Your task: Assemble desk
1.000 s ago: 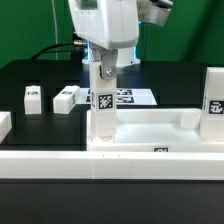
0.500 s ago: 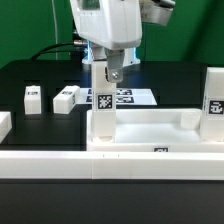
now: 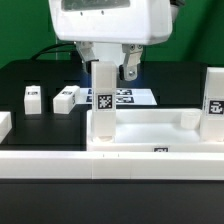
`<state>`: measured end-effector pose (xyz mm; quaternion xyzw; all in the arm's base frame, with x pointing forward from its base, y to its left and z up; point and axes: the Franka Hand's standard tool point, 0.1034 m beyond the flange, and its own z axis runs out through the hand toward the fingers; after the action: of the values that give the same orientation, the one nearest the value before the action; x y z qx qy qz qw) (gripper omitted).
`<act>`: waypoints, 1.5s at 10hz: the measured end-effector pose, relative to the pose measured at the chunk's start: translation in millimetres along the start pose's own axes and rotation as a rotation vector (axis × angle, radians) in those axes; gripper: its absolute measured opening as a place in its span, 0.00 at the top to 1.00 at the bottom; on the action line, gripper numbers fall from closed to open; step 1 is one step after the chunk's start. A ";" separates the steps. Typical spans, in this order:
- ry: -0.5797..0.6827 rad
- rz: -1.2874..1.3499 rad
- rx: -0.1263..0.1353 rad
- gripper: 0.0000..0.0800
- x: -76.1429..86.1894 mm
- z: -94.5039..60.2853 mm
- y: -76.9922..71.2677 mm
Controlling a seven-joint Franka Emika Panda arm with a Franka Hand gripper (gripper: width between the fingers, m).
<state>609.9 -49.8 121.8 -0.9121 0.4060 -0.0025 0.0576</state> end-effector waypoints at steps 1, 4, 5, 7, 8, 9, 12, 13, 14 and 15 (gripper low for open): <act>0.000 -0.084 0.001 0.19 0.1 0.0 0.0; 0.021 -0.406 -0.054 0.19 0.7 2.5 2.1; 0.023 -0.542 -0.065 0.19 1.9 2.5 3.0; 0.019 -0.730 -0.078 0.19 2.6 3.4 3.9; 0.016 -0.842 -0.087 0.19 3.3 4.2 5.1; 0.011 -0.927 -0.090 0.19 3.5 5.1 6.0; 0.008 -0.956 -0.090 0.36 3.5 5.8 6.5; 0.008 -0.956 -0.090 0.53 3.5 5.9 6.5; 0.008 -0.953 -0.090 0.64 3.5 5.9 6.5; 0.008 -0.941 -0.090 0.64 3.5 5.9 6.5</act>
Offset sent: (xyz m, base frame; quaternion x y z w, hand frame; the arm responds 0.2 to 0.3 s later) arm 0.0015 -0.0097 -0.0019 -0.0677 0.0333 -0.2416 0.9675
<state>607.7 -56.0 115.1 -0.9985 -0.0515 -0.0144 0.0092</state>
